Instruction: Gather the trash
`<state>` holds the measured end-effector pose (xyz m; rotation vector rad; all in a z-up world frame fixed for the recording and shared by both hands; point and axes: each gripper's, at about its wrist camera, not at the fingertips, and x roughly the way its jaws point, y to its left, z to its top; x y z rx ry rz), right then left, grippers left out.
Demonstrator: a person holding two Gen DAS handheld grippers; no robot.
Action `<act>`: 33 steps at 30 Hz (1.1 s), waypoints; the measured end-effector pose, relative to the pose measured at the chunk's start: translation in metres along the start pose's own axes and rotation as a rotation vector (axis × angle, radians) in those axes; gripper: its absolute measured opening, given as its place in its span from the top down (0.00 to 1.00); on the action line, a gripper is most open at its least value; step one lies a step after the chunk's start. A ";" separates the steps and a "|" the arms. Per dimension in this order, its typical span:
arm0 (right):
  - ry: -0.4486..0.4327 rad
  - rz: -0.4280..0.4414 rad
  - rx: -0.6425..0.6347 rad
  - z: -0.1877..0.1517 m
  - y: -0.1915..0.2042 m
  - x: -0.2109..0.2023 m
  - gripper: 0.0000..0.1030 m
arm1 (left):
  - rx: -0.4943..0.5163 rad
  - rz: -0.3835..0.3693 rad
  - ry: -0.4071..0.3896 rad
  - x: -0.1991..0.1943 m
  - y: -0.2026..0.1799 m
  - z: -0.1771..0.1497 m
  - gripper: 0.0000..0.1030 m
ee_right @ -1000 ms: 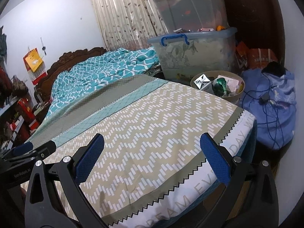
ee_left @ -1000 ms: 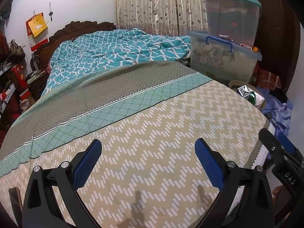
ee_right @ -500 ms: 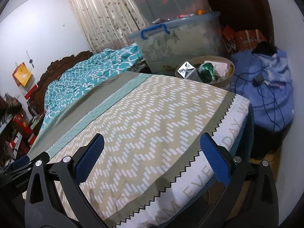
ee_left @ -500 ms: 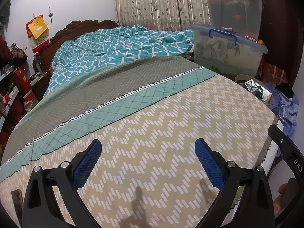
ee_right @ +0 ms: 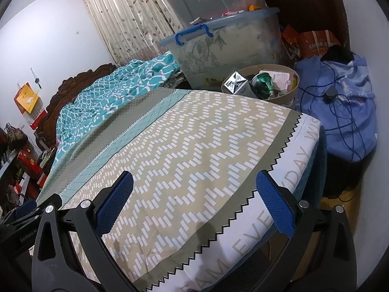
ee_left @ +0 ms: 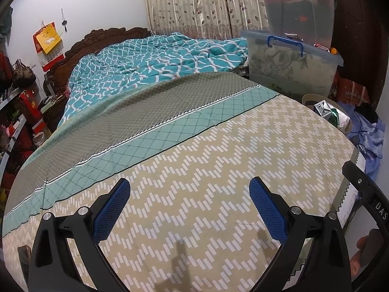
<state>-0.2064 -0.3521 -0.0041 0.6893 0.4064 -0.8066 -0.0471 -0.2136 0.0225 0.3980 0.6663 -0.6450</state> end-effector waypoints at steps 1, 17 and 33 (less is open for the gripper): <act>0.001 0.001 0.000 0.000 0.000 0.000 0.03 | 0.001 0.003 -0.002 -0.001 0.000 0.000 0.08; 0.030 0.032 -0.036 -0.009 0.015 -0.005 0.03 | -0.015 0.045 -0.024 -0.007 0.016 -0.003 0.08; 0.057 0.040 -0.039 -0.013 0.021 -0.002 0.03 | -0.052 0.053 -0.015 -0.004 0.036 -0.006 0.08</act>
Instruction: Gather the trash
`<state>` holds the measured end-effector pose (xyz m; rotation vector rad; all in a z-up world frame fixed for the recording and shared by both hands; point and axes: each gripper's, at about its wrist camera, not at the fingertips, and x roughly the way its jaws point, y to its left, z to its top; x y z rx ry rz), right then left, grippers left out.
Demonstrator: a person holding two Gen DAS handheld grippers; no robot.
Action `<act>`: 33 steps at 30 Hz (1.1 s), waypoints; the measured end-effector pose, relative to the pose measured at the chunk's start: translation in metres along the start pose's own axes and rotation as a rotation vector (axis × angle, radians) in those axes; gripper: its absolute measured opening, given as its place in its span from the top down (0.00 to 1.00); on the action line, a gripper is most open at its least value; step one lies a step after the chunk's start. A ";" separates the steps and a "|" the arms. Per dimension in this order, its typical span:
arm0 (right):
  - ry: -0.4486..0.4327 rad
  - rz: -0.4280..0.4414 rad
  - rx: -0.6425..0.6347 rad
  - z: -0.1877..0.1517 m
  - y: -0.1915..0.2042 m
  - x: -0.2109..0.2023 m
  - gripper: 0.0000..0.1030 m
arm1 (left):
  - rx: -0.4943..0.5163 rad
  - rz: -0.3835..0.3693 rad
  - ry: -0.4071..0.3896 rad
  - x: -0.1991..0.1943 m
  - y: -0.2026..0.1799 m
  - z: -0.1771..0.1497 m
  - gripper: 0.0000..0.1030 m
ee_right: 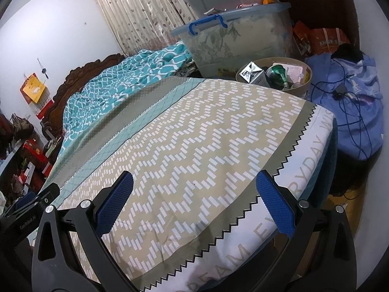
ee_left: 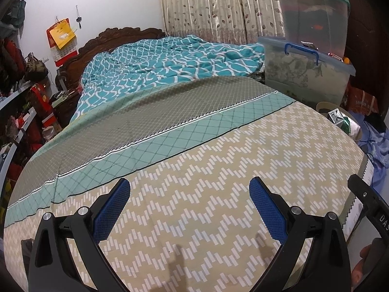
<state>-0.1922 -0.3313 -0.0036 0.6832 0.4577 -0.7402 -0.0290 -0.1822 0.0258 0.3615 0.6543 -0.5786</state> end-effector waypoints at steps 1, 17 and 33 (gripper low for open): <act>0.001 0.001 0.000 0.000 0.000 0.000 0.03 | -0.002 0.002 0.001 0.001 0.001 0.000 0.08; 0.030 0.018 0.005 0.000 -0.003 0.006 0.03 | -0.011 0.017 0.016 0.007 0.007 -0.003 0.08; 0.059 0.042 -0.033 -0.007 0.010 0.009 0.03 | -0.022 0.012 0.023 0.008 0.012 -0.005 0.08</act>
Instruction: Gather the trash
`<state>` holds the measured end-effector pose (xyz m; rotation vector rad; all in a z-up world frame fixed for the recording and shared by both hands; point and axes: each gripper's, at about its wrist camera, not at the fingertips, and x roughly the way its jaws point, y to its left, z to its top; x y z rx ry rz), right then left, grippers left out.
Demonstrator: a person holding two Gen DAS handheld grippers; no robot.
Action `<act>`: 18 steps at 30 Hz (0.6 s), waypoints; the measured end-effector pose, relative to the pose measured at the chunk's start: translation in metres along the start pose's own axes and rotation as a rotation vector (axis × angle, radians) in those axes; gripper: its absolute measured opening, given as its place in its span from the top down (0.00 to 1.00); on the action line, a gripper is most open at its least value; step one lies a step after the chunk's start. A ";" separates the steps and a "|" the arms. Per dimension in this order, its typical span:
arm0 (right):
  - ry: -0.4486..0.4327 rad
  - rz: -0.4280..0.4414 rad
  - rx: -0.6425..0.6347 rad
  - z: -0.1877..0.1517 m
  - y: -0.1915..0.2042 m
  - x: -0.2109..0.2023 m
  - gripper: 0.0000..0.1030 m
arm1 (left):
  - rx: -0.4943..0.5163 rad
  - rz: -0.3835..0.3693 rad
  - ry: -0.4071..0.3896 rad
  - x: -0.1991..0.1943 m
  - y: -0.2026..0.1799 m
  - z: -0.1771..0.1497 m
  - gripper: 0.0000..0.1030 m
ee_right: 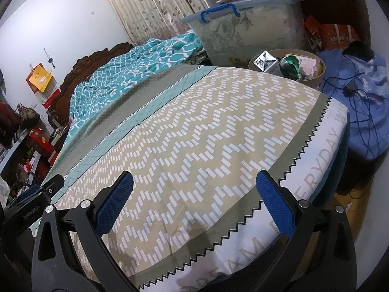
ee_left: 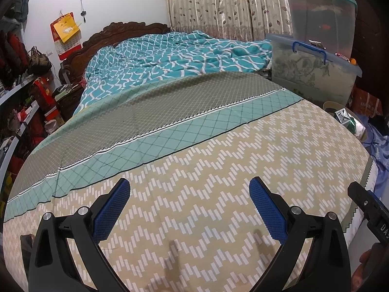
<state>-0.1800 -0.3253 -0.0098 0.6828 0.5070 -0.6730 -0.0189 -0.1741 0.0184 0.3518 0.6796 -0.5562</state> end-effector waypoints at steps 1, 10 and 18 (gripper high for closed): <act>-0.001 0.000 -0.001 0.000 0.001 0.000 0.03 | 0.000 -0.001 0.000 0.000 0.000 0.000 0.08; 0.014 0.014 -0.031 -0.001 0.008 0.001 0.03 | 0.003 -0.008 -0.004 -0.001 0.001 0.000 0.08; 0.038 0.041 -0.084 -0.005 0.023 0.005 0.03 | -0.018 0.006 0.001 0.000 0.010 0.002 0.08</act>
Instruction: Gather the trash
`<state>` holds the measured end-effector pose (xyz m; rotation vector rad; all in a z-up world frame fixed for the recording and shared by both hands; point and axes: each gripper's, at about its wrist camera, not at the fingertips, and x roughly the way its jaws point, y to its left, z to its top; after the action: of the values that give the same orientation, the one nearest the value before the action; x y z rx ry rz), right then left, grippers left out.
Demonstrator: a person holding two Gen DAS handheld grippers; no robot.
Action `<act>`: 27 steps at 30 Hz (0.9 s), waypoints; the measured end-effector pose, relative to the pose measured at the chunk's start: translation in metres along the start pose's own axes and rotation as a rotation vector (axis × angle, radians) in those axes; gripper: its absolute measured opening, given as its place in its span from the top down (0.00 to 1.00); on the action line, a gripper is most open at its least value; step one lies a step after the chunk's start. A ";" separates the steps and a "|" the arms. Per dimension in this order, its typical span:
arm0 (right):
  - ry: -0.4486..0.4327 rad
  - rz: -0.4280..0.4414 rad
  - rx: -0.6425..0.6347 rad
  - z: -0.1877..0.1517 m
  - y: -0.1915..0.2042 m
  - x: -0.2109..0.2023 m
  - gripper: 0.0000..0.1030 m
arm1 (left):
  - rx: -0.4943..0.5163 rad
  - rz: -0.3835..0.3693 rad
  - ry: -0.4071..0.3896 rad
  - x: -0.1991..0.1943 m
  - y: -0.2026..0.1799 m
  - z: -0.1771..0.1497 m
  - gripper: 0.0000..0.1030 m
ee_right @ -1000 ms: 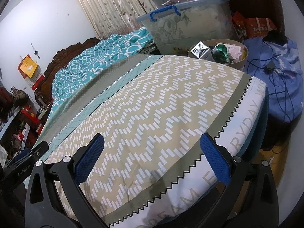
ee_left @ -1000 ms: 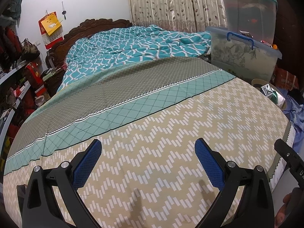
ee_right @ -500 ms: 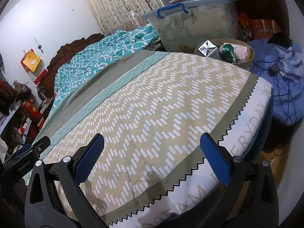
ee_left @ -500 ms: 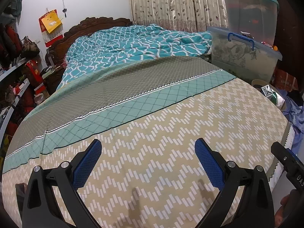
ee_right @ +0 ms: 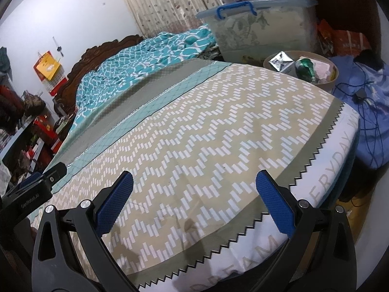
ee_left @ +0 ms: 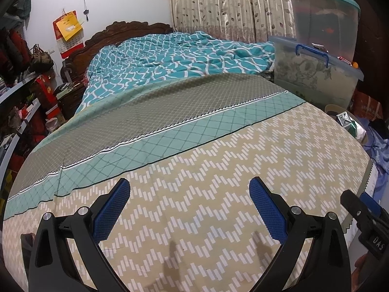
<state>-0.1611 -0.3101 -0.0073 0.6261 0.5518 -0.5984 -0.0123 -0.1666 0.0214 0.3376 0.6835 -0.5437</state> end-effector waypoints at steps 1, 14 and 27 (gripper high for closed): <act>0.003 0.003 -0.007 -0.001 0.003 0.000 0.03 | -0.002 0.002 0.001 0.000 0.001 0.000 0.08; 0.035 0.039 -0.109 -0.010 0.029 0.007 0.03 | -0.022 0.015 0.041 0.009 0.009 -0.002 0.08; 0.030 0.022 -0.082 -0.009 0.023 0.007 0.03 | -0.010 0.007 0.056 0.012 0.004 -0.004 0.08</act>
<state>-0.1436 -0.2915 -0.0090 0.5638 0.5937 -0.5441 -0.0043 -0.1653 0.0109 0.3470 0.7381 -0.5261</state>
